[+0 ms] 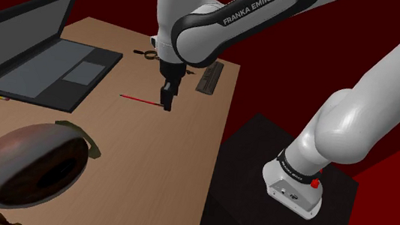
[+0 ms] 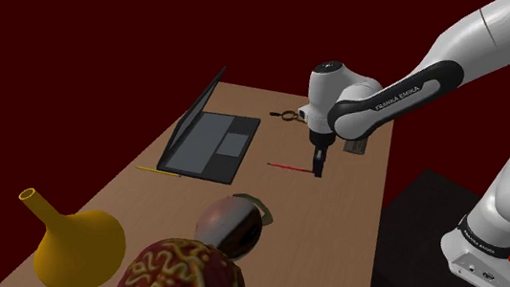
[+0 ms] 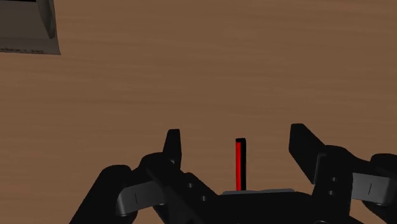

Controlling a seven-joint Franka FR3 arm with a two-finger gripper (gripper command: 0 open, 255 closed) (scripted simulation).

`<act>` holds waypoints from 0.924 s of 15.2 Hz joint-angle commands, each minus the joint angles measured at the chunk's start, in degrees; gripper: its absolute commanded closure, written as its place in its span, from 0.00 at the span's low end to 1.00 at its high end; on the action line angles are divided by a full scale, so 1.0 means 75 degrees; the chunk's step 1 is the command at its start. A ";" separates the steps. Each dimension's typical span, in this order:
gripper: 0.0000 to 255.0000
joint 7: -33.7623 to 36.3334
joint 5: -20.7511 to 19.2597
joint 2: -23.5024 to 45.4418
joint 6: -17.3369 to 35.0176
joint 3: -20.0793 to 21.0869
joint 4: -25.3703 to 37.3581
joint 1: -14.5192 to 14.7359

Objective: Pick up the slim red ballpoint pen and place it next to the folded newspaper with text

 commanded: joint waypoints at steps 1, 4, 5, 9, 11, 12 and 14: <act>0.00 0.0000 0.0000 0.0000 0.0000 0.0000 0.0000 0.0000; 0.00 -0.0040 0.0050 -0.0156 -0.0272 -0.0015 0.0122 0.0001; 0.00 -0.0075 0.0091 -0.0301 -0.0545 -0.0032 0.0256 0.0002; 0.00 -0.0125 0.0149 -0.0530 -0.1029 -0.0066 0.0518 0.0003; 0.00 -0.0124 0.0148 -0.0529 -0.1029 -0.0066 0.0520 0.0003; 0.00 -0.0124 0.0148 -0.0529 -0.1029 -0.0066 0.0520 0.0003; 0.00 -0.0124 0.0148 -0.0529 -0.1029 -0.0066 0.0520 0.0003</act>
